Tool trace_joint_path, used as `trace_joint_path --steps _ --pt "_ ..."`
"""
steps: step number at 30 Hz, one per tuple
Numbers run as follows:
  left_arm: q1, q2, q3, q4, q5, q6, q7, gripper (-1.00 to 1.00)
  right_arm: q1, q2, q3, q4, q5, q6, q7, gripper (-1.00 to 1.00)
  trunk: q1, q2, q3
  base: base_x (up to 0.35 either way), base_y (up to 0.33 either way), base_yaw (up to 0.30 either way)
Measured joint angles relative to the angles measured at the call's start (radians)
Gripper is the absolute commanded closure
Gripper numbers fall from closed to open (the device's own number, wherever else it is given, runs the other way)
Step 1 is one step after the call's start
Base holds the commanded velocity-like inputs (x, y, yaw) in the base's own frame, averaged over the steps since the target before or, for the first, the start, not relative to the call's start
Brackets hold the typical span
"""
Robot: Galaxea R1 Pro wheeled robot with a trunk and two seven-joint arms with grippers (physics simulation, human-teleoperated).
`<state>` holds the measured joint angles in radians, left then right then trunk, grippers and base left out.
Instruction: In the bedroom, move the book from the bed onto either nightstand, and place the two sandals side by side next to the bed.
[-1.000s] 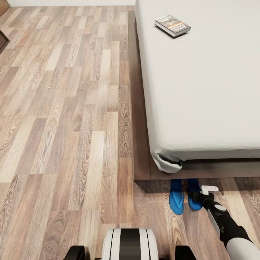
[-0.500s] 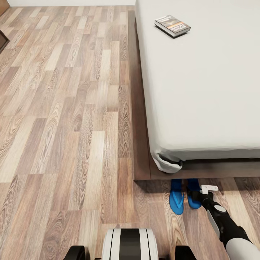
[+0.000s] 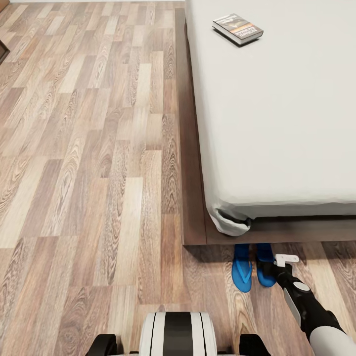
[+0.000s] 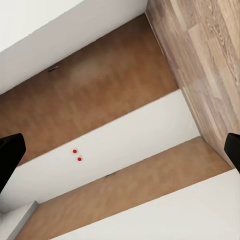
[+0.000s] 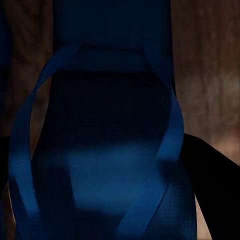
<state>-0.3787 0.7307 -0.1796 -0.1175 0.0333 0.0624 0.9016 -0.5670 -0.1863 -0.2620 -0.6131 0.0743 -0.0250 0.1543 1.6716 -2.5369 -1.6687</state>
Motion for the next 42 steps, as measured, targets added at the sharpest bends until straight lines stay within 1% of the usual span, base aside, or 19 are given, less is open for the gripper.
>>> trace_joint_path --steps 12,17,19,20,42 --pt "0.000 0.001 0.000 0.000 0.000 0.000 0.000 -1.00 -0.001 0.000 0.000 0.001 0.000 0.000 -0.001 1.00 0.000 0.000 0.000 0.000 0.000 0.000" --pt "0.000 0.001 0.001 0.000 0.000 0.000 0.000 -1.00 -0.001 0.000 0.000 0.001 0.000 0.000 -0.026 1.00 0.000 0.000 0.000 0.000 0.000 0.000" --pt "0.000 0.001 0.000 0.000 0.000 0.000 0.000 -1.00 -0.001 0.000 0.000 0.001 0.000 0.000 -0.034 1.00 0.001 0.000 -0.008 0.000 0.000 0.000" --pt "0.000 0.001 0.000 0.000 0.000 0.000 0.000 -1.00 -0.001 0.000 0.000 0.001 0.000 0.000 -0.036 1.00 0.001 0.000 -0.008 0.000 0.000 0.000" --pt "0.000 0.001 0.000 0.000 0.000 0.000 0.001 -1.00 -0.002 0.004 0.001 0.000 0.001 0.000 -0.040 1.00 0.001 0.000 -0.008 0.000 0.000 0.000"
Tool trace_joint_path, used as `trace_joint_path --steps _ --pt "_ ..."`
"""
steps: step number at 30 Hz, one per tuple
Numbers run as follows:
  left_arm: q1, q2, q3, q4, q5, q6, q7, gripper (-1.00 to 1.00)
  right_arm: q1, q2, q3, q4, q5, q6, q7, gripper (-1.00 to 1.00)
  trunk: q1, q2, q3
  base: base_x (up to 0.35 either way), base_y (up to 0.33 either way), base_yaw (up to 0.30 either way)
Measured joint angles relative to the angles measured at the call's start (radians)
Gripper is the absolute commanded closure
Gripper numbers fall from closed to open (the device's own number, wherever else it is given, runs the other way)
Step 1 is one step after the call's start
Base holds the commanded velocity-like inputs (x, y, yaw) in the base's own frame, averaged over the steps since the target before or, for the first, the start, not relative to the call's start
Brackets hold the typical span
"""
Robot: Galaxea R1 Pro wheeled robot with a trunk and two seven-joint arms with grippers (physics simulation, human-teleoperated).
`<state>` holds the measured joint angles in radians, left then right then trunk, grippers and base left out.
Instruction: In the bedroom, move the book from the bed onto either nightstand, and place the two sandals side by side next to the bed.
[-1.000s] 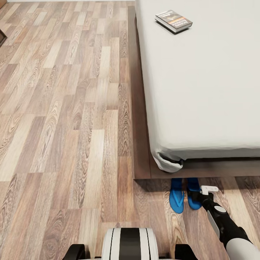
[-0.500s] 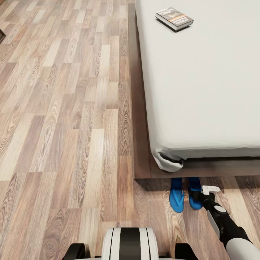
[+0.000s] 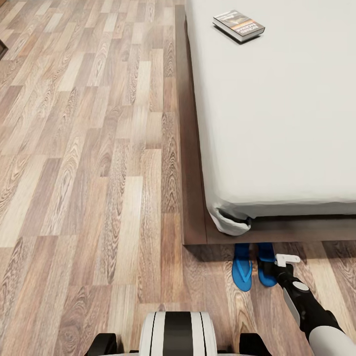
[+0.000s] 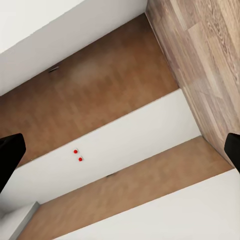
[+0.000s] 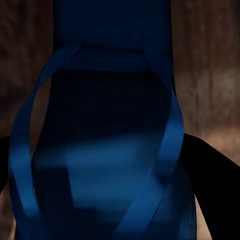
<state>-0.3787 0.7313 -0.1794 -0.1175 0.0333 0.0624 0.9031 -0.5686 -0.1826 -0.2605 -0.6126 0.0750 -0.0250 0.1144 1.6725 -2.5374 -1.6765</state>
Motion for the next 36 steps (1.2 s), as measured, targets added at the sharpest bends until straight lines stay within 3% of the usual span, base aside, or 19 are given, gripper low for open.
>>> trace_joint_path --steps 13,14,36 --pt "0.000 0.000 0.000 0.000 0.000 0.000 0.000 -1.00 0.000 0.004 0.001 0.000 0.000 0.000 0.000 1.00 0.000 0.000 0.000 0.000 0.000 0.000" --pt "0.000 0.000 0.000 0.000 0.000 0.000 0.000 -1.00 0.000 0.004 0.001 0.000 0.000 0.000 0.000 -1.00 0.000 0.000 0.000 0.000 0.000 0.000" --pt "0.000 0.000 0.000 0.000 0.000 0.000 0.000 -1.00 0.000 0.004 0.002 0.000 0.000 0.000 0.000 -1.00 0.000 0.000 0.000 0.000 0.000 0.000"
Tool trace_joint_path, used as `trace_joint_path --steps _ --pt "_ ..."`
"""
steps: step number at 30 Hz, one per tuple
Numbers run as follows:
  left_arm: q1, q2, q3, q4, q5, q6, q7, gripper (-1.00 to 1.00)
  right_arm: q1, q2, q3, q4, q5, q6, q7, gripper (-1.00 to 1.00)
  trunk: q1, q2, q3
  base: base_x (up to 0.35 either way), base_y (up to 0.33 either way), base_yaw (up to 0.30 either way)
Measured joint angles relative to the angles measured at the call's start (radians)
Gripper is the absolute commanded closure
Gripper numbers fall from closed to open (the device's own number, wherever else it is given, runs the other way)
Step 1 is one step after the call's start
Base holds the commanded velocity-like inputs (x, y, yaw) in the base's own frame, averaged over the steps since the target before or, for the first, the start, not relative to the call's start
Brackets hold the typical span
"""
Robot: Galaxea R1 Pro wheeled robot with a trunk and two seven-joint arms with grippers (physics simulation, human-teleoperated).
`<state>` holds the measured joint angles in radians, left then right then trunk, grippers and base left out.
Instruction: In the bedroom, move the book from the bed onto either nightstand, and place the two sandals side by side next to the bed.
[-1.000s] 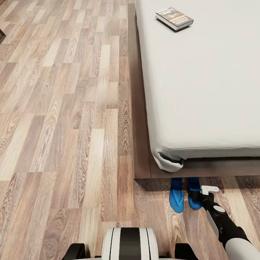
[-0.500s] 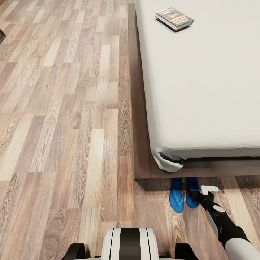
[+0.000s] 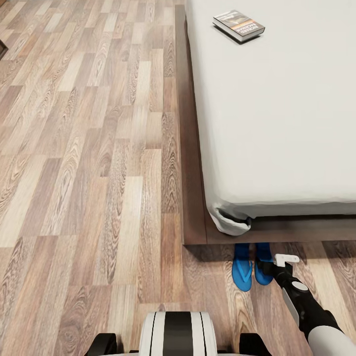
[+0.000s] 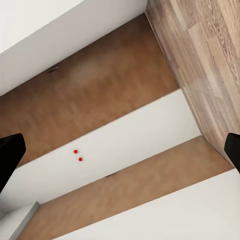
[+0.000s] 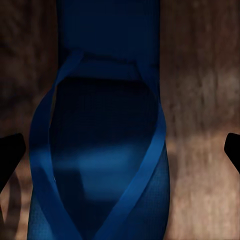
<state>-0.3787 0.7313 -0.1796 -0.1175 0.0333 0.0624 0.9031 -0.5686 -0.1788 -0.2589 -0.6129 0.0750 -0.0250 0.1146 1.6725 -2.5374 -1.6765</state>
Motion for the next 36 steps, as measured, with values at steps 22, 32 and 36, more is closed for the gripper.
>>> trace_joint_path --steps 22,32,36 --pt "0.000 0.000 0.000 0.000 0.000 0.000 0.000 -1.00 0.000 0.000 0.000 0.000 0.000 0.000 0.000 -1.00 -0.002 0.001 0.019 0.000 0.000 0.000" --pt "0.000 0.000 0.000 0.000 0.000 0.000 0.000 -1.00 0.000 0.000 0.000 0.000 0.000 0.000 0.000 -1.00 -0.004 0.002 0.039 0.000 0.000 0.000" --pt "0.000 0.000 0.000 0.000 0.000 0.000 -0.001 -1.00 0.000 0.000 0.000 0.000 0.000 0.000 0.000 -1.00 -0.005 0.002 0.039 0.000 0.000 0.000"
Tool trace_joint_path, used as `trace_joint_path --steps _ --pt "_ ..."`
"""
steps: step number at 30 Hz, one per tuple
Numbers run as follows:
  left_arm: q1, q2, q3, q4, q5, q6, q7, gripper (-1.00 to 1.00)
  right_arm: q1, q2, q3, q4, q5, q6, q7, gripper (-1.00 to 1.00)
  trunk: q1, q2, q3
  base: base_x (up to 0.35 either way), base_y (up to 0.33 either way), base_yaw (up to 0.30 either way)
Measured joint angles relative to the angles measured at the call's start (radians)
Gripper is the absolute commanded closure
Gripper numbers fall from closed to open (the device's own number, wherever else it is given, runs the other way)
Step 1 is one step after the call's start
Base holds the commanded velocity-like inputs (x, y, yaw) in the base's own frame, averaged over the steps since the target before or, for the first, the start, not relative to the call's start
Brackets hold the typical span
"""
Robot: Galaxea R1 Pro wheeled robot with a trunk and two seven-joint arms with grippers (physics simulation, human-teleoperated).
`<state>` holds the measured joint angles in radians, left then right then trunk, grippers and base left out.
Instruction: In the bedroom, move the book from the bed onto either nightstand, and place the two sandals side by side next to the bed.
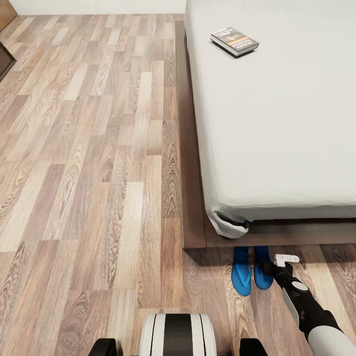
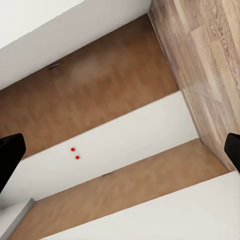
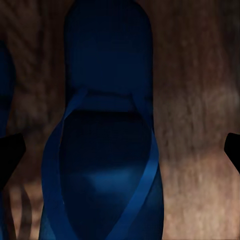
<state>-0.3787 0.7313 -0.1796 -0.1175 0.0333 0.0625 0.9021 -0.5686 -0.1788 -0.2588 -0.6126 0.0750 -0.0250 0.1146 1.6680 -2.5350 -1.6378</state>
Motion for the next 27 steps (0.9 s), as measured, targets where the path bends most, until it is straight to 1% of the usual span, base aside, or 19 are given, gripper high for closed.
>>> trace_joint_path --steps 8,15,27 --pt "0.000 0.000 0.000 0.000 0.000 0.000 0.000 -1.00 0.000 0.000 0.000 0.000 0.000 0.000 0.000 -1.00 0.000 0.000 0.000 0.000 0.000 0.000" --pt "0.000 0.000 0.000 0.000 0.000 0.000 0.000 -1.00 0.000 0.000 0.000 0.000 0.000 0.000 0.000 -1.00 -0.003 0.002 0.027 0.000 0.000 0.000" --pt "0.000 0.000 0.000 0.000 0.000 0.000 0.000 -1.00 0.000 0.000 0.000 0.000 0.001 0.000 0.000 -1.00 -0.003 0.002 0.027 0.000 0.000 0.000"
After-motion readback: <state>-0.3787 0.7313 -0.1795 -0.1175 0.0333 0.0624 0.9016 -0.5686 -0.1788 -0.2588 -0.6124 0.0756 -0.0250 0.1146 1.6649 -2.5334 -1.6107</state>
